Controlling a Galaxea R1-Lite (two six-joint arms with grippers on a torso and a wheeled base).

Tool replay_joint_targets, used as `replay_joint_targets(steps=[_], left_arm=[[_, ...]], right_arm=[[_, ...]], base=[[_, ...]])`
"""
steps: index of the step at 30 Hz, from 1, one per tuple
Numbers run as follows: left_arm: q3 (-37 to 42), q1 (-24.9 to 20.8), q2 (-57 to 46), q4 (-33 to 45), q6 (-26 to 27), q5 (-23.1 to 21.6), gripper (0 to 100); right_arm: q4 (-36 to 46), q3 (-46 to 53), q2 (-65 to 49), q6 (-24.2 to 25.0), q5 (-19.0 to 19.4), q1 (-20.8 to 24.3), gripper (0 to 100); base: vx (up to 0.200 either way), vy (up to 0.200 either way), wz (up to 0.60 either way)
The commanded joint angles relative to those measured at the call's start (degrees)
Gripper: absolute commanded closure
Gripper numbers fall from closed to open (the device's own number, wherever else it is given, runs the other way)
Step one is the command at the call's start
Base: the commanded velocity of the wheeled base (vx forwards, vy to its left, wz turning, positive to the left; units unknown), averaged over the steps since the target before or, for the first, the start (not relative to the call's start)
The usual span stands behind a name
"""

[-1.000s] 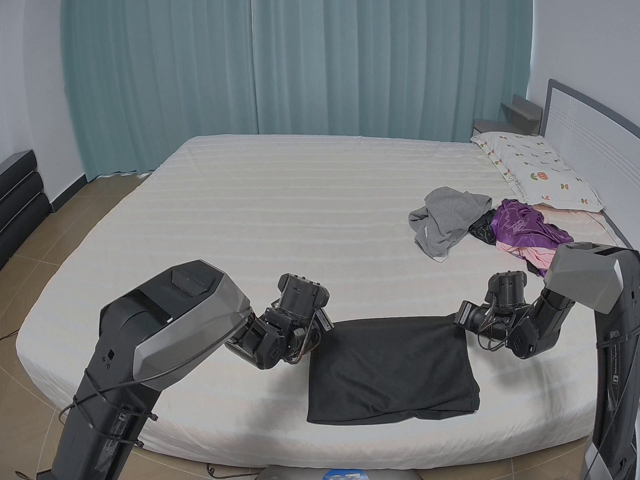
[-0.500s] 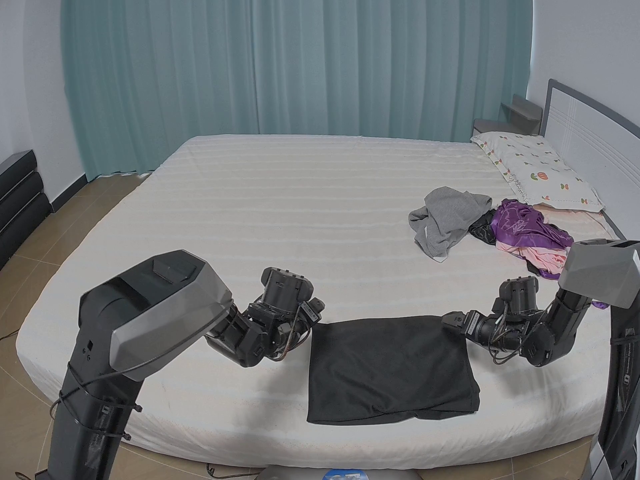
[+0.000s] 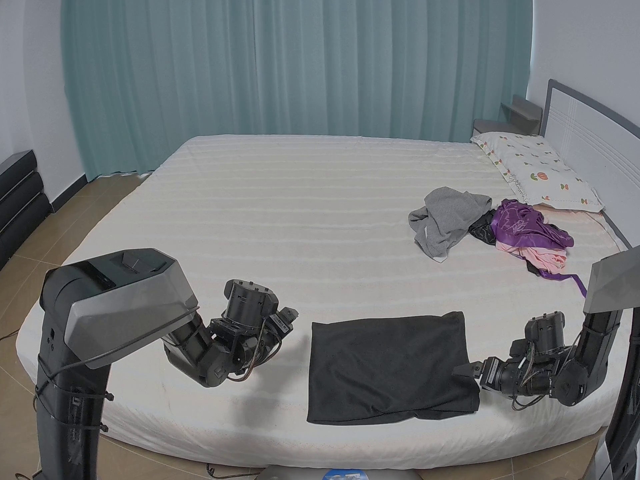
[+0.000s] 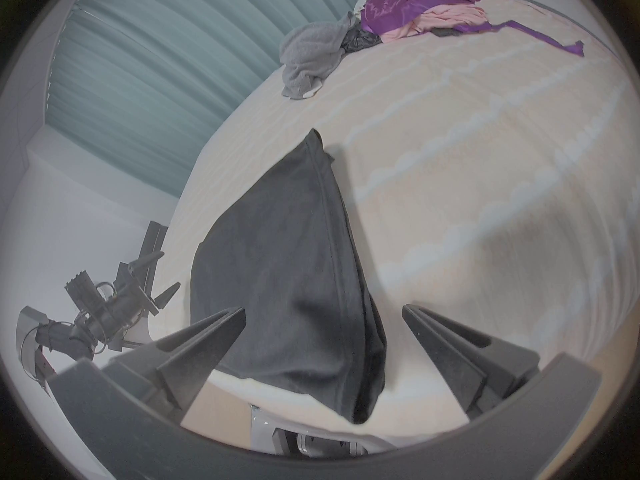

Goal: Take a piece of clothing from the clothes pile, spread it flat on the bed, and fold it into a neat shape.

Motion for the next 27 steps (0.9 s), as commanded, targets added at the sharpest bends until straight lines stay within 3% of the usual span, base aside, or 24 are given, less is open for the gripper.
replay_joint_targets(steps=[1,8,9,27], left_arm=[[1.15,0.68,-1.17,-0.33,0.14,-0.03,0],[1.32,0.68,-1.17,-0.33,0.22,-0.03,0],[1.32,0.68,-1.17,-0.33,0.31,0.06,0],[1.32,0.68,-1.08,-0.33,0.31,0.06,0]], right_arm=[[-0.81,3.34,-0.74,-0.06,0.6,0.44,0],[-0.81,4.31,0.32,-0.32,0.16,2.99,0],[-0.98,4.58,0.67,-0.5,-0.1,3.69,100],[-0.45,8.88,-4.08,-3.14,-0.19,1.32,100]], base=[[0.0,0.0,0.0],[0.0,0.0,0.0],[0.0,0.0,0.0],[0.0,0.0,0.0]])
